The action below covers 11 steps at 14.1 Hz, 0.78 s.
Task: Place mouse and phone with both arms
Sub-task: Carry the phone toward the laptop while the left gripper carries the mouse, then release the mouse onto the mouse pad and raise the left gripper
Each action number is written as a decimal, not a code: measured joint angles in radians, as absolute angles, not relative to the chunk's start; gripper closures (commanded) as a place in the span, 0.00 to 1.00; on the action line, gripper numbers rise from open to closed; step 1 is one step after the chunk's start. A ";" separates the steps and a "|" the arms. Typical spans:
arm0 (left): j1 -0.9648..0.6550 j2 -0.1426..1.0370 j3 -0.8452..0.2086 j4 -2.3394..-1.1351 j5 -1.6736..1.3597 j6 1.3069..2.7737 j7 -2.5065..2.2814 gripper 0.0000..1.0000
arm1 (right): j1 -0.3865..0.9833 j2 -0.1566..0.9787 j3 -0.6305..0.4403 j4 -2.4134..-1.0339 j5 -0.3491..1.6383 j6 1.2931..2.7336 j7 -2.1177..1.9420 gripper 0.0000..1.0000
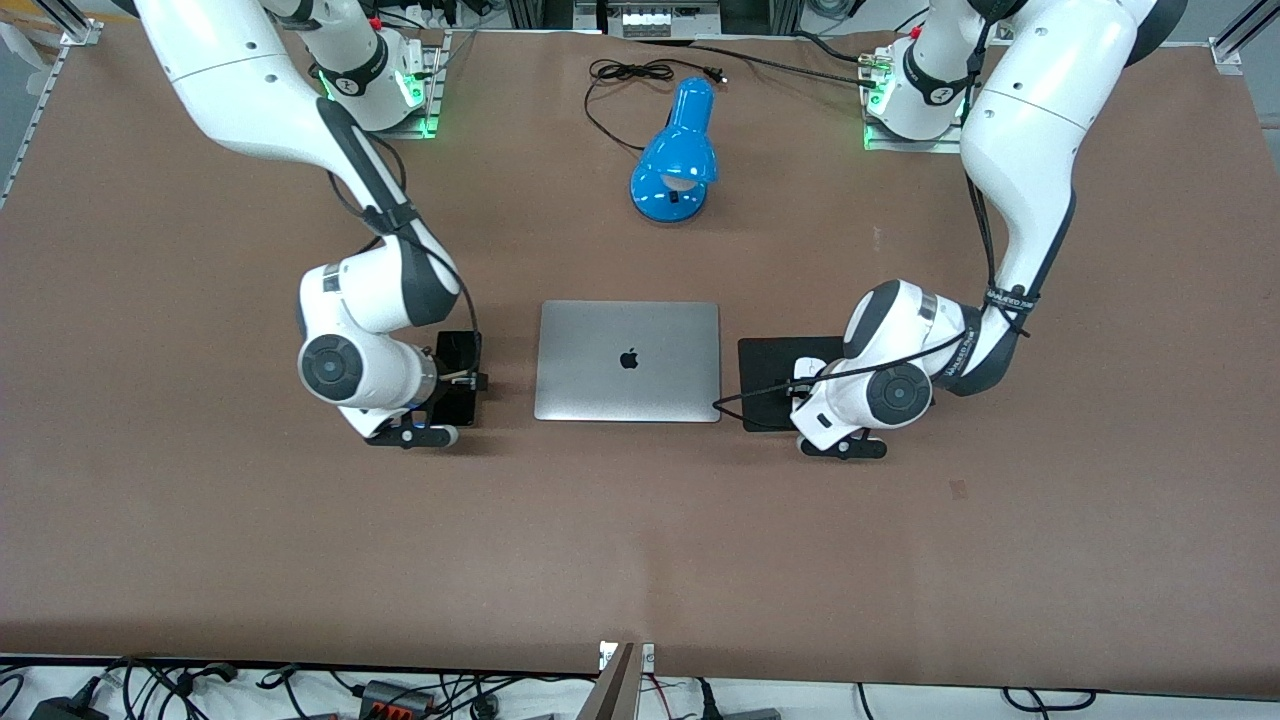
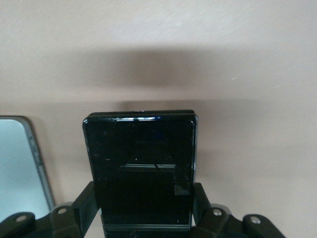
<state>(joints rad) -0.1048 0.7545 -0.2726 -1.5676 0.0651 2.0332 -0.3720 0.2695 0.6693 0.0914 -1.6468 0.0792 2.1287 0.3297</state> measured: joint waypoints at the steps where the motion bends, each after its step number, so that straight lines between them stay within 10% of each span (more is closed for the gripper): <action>1: -0.088 0.749 -0.271 -1.556 0.065 2.012 -0.372 0.00 | 0.283 0.677 0.091 -1.647 0.079 2.141 0.353 0.73; 11: 0.159 0.463 -0.265 -1.461 0.065 1.753 -0.359 0.00 | 0.351 0.737 0.091 -1.648 0.076 2.214 0.387 0.73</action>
